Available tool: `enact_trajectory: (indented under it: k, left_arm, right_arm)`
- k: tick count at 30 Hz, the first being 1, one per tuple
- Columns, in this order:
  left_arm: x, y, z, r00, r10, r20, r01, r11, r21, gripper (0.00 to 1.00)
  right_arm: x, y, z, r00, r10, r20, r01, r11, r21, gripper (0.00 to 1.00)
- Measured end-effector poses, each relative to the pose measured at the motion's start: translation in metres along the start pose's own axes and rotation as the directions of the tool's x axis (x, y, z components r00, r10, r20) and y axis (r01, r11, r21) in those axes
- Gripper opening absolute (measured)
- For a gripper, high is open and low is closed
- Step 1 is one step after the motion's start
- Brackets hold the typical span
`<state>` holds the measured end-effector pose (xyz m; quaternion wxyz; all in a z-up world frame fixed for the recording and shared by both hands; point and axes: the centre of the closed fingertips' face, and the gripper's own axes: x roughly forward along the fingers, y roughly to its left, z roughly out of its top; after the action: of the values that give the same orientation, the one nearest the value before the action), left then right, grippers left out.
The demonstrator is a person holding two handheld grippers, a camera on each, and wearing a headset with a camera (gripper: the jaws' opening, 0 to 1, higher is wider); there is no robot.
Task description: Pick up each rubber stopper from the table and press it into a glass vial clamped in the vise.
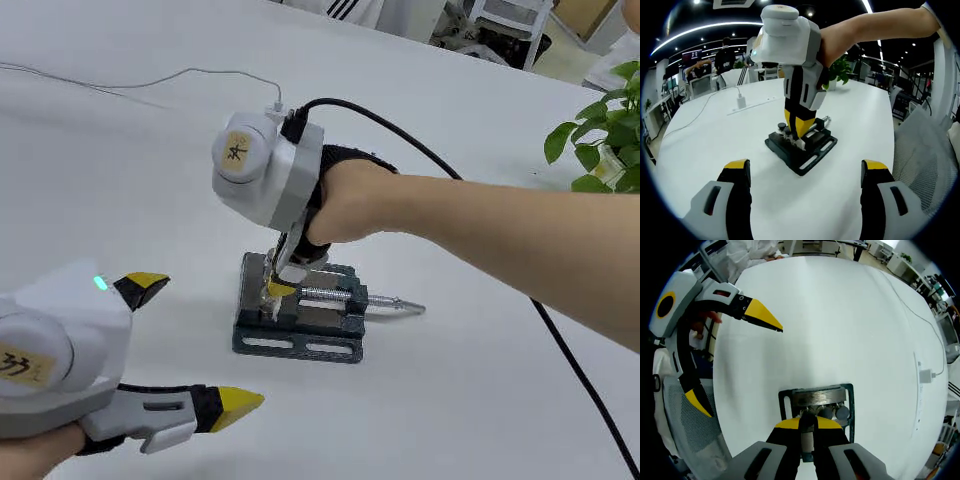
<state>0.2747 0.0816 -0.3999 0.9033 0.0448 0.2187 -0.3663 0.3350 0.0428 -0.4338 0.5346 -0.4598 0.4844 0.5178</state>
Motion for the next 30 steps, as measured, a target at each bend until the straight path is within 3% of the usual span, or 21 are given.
enact_trajectory:
  k: [11, 17, 20, 30]
  left_arm:
    - [-0.004, -0.007, 0.0, 0.9999, 0.008, 0.014, -0.008, 1.0, -0.011, 0.89]
    - [-0.012, -0.005, -0.002, 0.9994, 0.032, 0.014, -0.031, 0.999, -0.019, 0.89]
    - [-0.016, -0.004, -0.002, 0.9988, 0.045, 0.019, -0.045, 0.999, -0.02, 0.89]
    - [-0.03, 0.002, -0.003, 0.9958, 0.089, 0.021, -0.089, 0.996, -0.031, 0.88]
  right_arm:
    - [0.0, 0.002, 0.0, 0.9997, -0.019, -0.017, 0.02, 0.993, 0.114, 0.03]
    - [0.0, 0.002, 0.0, 0.9997, -0.025, -0.009, 0.025, 0.993, 0.116, 0.03]
    - [-0.001, 0.003, 0.0, 0.9998, -0.02, 0.005, 0.019, 0.993, 0.113, 0.03]
    - [-0.001, 0.004, -0.002, 0.9993, 0.015, 0.035, -0.015, 1.0, -0.022, 0.05]
